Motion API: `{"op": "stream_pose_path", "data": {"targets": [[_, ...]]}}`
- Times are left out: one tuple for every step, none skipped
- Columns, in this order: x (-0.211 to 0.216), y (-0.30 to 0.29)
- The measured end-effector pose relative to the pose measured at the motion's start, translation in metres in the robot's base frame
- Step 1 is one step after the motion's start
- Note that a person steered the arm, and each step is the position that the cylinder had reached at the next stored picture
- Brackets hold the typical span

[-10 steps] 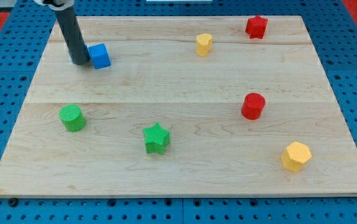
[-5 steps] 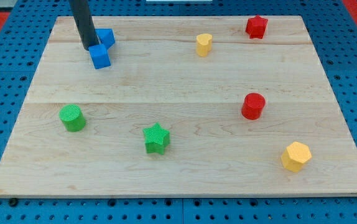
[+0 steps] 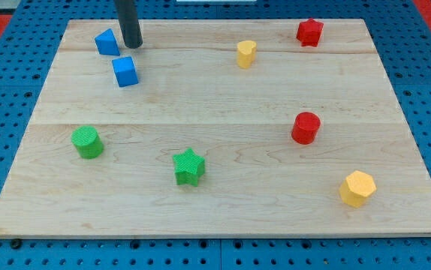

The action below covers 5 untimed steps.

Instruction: Place the blue triangle to the top left

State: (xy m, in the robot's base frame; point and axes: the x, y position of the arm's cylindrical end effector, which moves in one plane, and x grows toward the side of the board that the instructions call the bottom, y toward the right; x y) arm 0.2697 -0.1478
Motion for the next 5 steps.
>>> {"op": "stream_pose_path", "data": {"targets": [[0.017,0.002],[0.001,-0.037],[-0.029,-0.058],[-0.016,-0.039],[0.019,-0.036]]}}
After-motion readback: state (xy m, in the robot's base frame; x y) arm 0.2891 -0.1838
